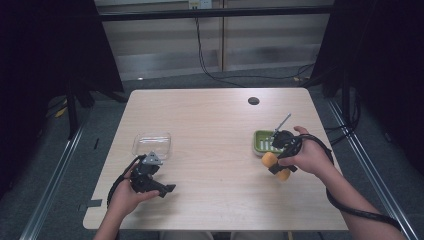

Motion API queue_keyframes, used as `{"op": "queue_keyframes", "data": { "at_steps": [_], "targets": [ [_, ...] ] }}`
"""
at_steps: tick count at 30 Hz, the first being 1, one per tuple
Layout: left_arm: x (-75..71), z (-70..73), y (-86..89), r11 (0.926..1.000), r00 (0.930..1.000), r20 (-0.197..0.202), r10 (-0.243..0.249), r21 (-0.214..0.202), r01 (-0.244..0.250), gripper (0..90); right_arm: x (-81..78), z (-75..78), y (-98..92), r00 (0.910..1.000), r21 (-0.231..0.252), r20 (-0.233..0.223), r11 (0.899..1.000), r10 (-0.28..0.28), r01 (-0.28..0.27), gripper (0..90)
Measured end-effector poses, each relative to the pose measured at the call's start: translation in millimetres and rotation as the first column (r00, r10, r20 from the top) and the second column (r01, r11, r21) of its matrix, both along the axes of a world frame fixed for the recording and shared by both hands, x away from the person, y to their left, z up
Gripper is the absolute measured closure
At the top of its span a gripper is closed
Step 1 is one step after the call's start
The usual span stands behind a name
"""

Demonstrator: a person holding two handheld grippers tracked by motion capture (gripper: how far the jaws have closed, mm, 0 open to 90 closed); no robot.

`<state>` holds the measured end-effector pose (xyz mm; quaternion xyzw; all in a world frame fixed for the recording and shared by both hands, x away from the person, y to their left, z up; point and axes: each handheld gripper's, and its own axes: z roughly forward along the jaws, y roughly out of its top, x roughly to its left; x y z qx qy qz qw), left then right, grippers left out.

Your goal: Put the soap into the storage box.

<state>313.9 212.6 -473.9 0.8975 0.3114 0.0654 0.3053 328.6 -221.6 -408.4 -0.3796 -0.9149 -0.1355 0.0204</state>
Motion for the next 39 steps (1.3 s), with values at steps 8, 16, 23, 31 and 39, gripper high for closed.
{"op": "queue_keyframes", "data": {
  "at_steps": [8,16,23,31,39],
  "targets": [
    [-0.2,0.3,0.1,1.0,1.0,0.0,0.004,0.001,-0.004,5.7,4.7,0.8,-0.1,0.9999,-0.002,0.005,1.0,-0.009,0.009,50.5],
    [0.3,1.5,0.8,0.9999,1.0,0.0,-0.004,0.012,0.004,5.7,8.0,1.2,-0.3,0.9999,-0.009,0.012,1.0,0.006,-0.006,50.5],
    [0.0,1.4,0.5,1.0,1.0,0.002,-0.001,0.006,0.001,5.7,12.7,2.0,-2.7,0.9999,-0.011,0.011,1.0,0.008,-0.008,50.5],
    [0.0,1.5,0.5,1.0,1.0,0.005,-0.001,0.006,0.001,5.6,15.8,3.8,-4.1,0.9999,-0.018,0.012,1.0,0.002,-0.002,50.5],
    [-0.1,1.9,0.7,1.0,1.0,0.009,0.002,0.005,-0.002,5.7,19.9,6.7,-6.3,0.9996,-0.021,0.028,1.0,0.004,-0.003,50.5]
  ]
}}
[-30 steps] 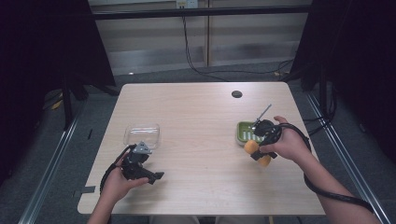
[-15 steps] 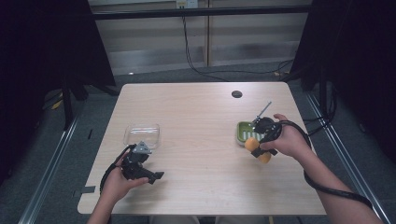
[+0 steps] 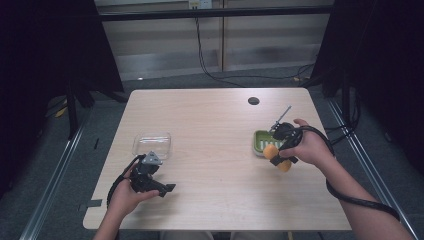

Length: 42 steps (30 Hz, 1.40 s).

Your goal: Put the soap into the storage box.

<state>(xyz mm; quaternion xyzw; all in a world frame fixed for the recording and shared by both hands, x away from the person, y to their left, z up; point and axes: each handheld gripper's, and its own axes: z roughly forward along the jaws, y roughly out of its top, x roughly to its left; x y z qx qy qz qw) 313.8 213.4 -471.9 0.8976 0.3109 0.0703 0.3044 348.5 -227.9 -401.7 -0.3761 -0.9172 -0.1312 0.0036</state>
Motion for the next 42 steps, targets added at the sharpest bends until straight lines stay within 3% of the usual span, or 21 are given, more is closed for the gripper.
{"op": "queue_keyframes", "data": {
  "at_steps": [39,42],
  "targets": [
    [0.5,-1.5,-0.7,1.0,1.0,-0.003,-0.002,0.0,0.002,5.6,22.4,7.7,-10.3,0.9999,-0.047,-0.005,0.999,-0.015,0.014,50.5],
    [0.8,-1.2,-0.4,0.9999,1.0,-0.007,-0.005,0.014,0.005,5.6,24.7,6.4,-10.9,1.0,-0.044,-0.002,0.999,-0.009,0.009,50.5]
  ]
}}
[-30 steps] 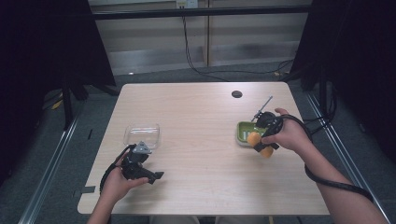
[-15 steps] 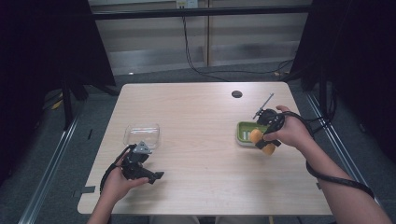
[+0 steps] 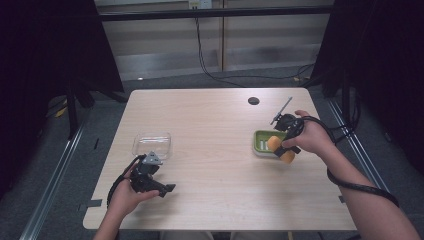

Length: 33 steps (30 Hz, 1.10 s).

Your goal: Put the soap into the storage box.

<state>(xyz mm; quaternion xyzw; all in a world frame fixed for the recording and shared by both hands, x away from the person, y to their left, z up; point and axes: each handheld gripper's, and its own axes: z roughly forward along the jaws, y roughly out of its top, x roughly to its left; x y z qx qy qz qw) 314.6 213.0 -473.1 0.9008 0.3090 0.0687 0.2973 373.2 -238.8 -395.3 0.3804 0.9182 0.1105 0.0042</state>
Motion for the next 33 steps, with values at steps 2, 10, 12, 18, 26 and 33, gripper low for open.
{"op": "queue_keyframes", "data": {
  "at_steps": [2,10,12,18,26,33],
  "targets": [
    [-0.1,0.1,-0.1,1.0,1.0,-0.002,0.001,-0.001,-0.001,5.6,1.6,0.1,0.3,1.0,-0.007,-0.005,1.0,0.005,-0.005,50.5],
    [0.2,-1.0,0.3,0.9999,1.0,0.002,0.006,-0.01,-0.006,5.6,8.1,-0.8,0.6,0.9999,-0.017,0.003,1.0,0.012,-0.011,50.5],
    [0.5,-0.9,0.8,1.0,1.0,-0.001,0.004,-0.008,-0.004,5.6,8.7,-1.0,0.9,1.0,-0.015,-0.004,1.0,0.002,-0.002,50.5],
    [0.1,-0.7,0.9,0.9998,0.9999,-0.005,0.012,-0.013,-0.013,5.6,11.4,-1.0,2.5,1.0,-0.013,-0.003,1.0,-0.002,0.002,50.5],
    [0.5,-1.0,1.3,0.9999,0.9999,-0.001,0.012,-0.012,-0.012,5.6,15.8,-1.7,-0.5,1.0,-0.012,0.003,1.0,0.008,-0.008,50.5],
    [0.5,-0.8,1.5,0.9999,0.9999,-0.002,0.011,-0.011,-0.011,5.6,18.8,-2.6,-2.6,0.9999,-0.021,-0.003,1.0,-0.014,0.014,50.5]
  ]
}}
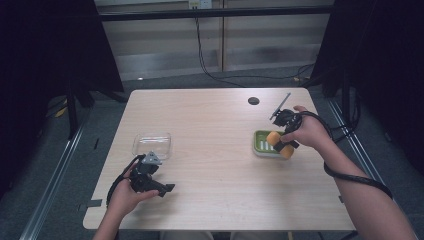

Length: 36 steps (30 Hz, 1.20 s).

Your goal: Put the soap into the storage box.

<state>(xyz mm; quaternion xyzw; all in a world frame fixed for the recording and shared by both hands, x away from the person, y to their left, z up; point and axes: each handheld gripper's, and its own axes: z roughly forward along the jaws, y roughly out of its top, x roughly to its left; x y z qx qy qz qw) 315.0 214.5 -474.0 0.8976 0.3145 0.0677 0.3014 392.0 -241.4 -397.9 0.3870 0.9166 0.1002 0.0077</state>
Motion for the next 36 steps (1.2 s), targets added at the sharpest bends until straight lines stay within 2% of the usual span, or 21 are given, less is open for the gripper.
{"op": "queue_keyframes", "data": {
  "at_steps": [2,3,13,14,15,32,34,36],
  "targets": [
    [0.3,-0.2,0.2,1.0,1.0,0.001,0.002,-0.002,-0.002,5.6,1.3,-0.6,-0.6,1.0,0.01,0.004,1.0,0.004,-0.004,50.6],
    [0.5,0.1,0.4,1.0,1.0,0.002,-0.001,0.008,0.001,5.6,1.5,-0.4,0.0,1.0,0.005,-0.005,1.0,0.001,-0.001,50.5],
    [0.7,0.3,0.6,1.0,1.0,0.0,-0.002,0.008,0.002,5.6,8.5,-2.6,0.7,0.9997,-0.027,0.002,0.999,0.026,-0.026,50.5],
    [1.2,0.8,1.1,0.9998,0.9999,0.014,-0.005,0.017,0.004,5.6,8.5,-2.6,0.7,0.9997,-0.027,0.002,0.999,0.026,-0.026,50.5],
    [1.1,0.6,1.0,0.9999,1.0,0.005,-0.004,0.011,0.004,5.6,9.1,-2.7,0.2,0.9996,-0.027,0.008,0.999,0.029,-0.029,50.6],
    [1.3,-0.1,1.3,1.0,1.0,0.008,-0.002,0.004,0.002,5.6,16.0,0.1,1.6,0.9991,-0.039,0.017,0.998,0.039,-0.039,50.6],
    [1.1,0.4,1.5,1.0,1.0,0.005,0.002,-0.001,-0.002,5.6,17.5,1.4,1.9,0.9988,-0.053,0.021,0.998,0.045,-0.044,50.5],
    [1.3,1.0,2.0,1.0,1.0,0.003,-0.001,0.008,0.0,5.6,18.0,1.5,1.9,0.9984,-0.053,0.026,0.997,0.05,-0.049,50.5]
  ]
}}
